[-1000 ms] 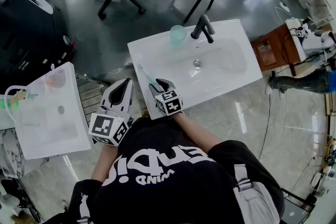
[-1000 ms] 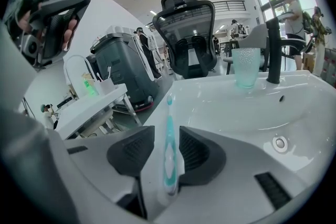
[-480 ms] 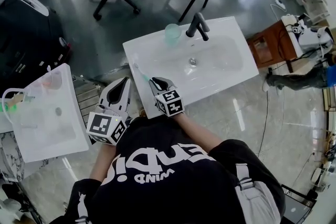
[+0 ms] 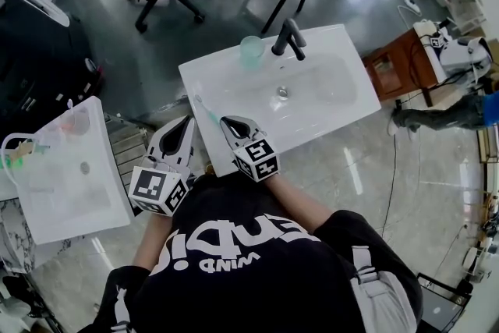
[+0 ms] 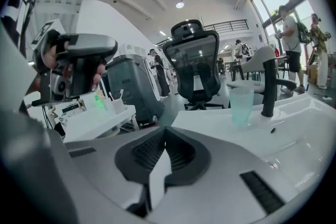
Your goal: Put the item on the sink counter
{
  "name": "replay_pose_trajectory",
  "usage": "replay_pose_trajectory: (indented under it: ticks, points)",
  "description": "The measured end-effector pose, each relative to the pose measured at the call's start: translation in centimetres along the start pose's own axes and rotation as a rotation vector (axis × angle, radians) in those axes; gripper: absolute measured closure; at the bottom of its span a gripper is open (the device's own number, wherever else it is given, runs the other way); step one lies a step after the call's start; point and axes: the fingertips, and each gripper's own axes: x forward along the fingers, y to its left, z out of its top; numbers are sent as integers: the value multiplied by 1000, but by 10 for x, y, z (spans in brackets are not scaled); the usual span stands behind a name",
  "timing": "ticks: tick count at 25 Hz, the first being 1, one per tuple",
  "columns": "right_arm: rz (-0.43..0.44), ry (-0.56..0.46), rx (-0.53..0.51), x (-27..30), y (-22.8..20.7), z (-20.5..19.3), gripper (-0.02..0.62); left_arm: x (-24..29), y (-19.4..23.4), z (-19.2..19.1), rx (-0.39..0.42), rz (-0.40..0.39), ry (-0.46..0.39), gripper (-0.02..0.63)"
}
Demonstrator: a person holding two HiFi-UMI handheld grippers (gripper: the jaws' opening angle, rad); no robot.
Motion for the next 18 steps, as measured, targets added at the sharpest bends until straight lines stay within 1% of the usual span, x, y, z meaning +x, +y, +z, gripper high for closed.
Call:
replay_pose_trajectory:
  ticks: [9, 18]
  points:
    - [-11, -188, -3, -48, 9, 72, 577, 3, -4, 3, -6, -12, -15, 586]
    - [-27, -329, -17, -103, 9, 124, 577, 5, -12, 12, -12, -33, -39, 586]
